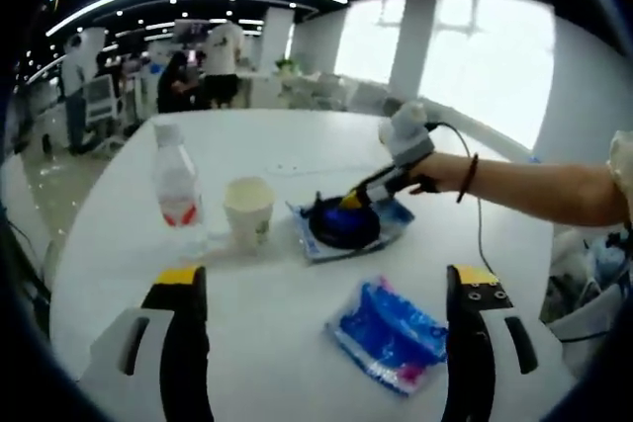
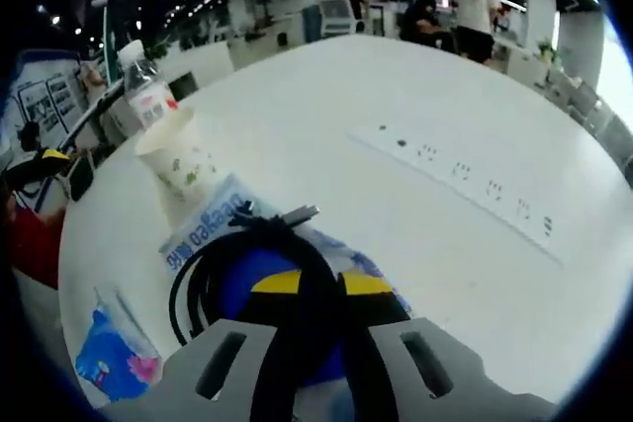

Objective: Arrange the tabletop items into an orderly group along one side of the table until the central work area is clear of visible clutter.

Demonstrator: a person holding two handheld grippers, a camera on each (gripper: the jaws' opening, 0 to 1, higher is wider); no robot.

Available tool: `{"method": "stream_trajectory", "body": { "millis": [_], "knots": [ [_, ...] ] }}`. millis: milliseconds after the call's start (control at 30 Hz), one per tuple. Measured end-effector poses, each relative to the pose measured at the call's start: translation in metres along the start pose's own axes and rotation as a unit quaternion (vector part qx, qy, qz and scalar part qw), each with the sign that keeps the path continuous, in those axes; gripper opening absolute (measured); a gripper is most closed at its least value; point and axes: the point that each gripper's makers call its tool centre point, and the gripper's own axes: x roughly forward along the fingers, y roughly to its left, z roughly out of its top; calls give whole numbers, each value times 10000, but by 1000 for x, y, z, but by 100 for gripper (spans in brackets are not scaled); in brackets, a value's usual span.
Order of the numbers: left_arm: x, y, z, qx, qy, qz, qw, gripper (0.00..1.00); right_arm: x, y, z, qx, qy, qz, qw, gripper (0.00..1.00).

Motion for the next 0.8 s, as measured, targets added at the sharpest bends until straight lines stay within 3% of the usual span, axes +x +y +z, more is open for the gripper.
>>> {"method": "stream_trajectory", "body": {
  "millis": [133, 200, 467, 800],
  "knots": [
    [-1, 2, 1, -46, -15, 20, 10000, 97, -4, -1, 2, 43, -71, -17, 10000, 7],
    [-1, 3, 1, -65, -9, 28, 10000, 96, -6, 0, 6, 284, -229, 38, 9993, 6],
    [-1, 0, 2, -51, -21, -21, 10000, 96, -15, 4, 7, 337, -224, -5, 9992, 5],
    [0, -3, 3, -7, -34, -63, 10000, 95, -35, 12, 20, 680, -484, 67, 9965, 4]
  ]
}}
